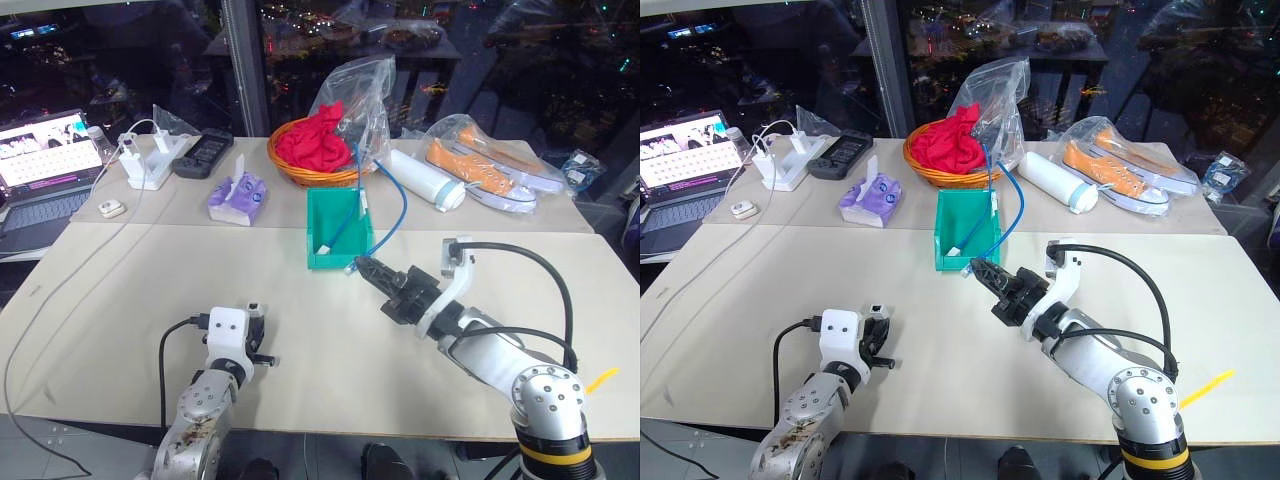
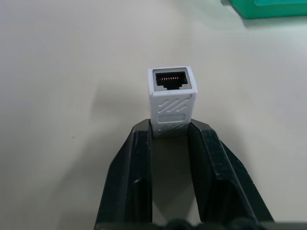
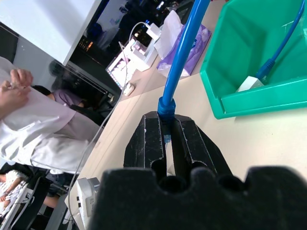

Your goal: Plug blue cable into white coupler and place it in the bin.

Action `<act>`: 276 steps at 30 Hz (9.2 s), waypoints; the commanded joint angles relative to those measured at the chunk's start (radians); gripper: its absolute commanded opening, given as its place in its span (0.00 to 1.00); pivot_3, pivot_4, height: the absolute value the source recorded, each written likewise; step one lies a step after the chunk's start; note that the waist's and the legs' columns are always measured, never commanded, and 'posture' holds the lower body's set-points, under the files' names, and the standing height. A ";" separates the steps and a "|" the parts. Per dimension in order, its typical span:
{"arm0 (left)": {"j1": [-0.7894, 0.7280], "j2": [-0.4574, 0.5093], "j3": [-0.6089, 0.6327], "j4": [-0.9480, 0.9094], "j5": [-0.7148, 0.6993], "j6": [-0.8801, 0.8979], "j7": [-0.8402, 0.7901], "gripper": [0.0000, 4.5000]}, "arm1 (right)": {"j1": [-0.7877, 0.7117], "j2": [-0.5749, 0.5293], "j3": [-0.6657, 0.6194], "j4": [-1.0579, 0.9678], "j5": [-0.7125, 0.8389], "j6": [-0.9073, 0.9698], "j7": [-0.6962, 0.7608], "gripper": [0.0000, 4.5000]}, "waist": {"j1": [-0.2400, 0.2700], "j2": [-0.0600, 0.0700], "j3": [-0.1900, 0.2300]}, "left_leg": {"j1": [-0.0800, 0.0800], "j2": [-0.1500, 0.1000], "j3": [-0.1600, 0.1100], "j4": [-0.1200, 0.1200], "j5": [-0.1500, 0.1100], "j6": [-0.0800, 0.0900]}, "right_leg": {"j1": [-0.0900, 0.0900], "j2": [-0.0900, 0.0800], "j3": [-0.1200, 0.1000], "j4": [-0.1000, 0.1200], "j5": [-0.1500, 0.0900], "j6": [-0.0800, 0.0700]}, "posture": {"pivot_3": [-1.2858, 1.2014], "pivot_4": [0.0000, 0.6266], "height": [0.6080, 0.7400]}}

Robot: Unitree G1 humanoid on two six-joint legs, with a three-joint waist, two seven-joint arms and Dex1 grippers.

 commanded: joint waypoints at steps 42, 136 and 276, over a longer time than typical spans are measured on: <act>-0.360 0.137 -0.381 0.522 0.072 -0.435 -0.645 0.13 | 0.193 0.062 0.222 -0.249 -0.851 0.025 0.120 0.00 | 0.027 0.002 -0.007 | 0.000 -0.001 0.000 0.000 0.000 -0.001 | 0.002 -0.001 0.000 -0.002 0.000 0.000 | 0.52 0.24 0.86; -0.311 0.162 -0.359 0.449 0.081 -0.383 -0.638 0.13 | 0.278 -0.010 0.409 -0.064 -1.322 0.215 0.492 0.00 | 0.002 0.000 -0.033 | 0.026 0.000 0.000 -0.006 -0.008 0.013 | 0.024 0.000 -0.001 -0.001 -0.014 -0.002 | 0.52 0.24 0.86; -0.268 0.059 -0.311 0.403 -0.040 -0.501 -0.584 0.13 | 0.300 0.460 -0.230 -0.150 -0.249 0.054 0.050 0.00 | -0.001 -0.002 -0.010 | 0.024 0.000 -0.006 -0.021 -0.022 -0.032 | 0.009 0.001 0.000 0.011 -0.043 -0.005 | 0.52 0.24 0.86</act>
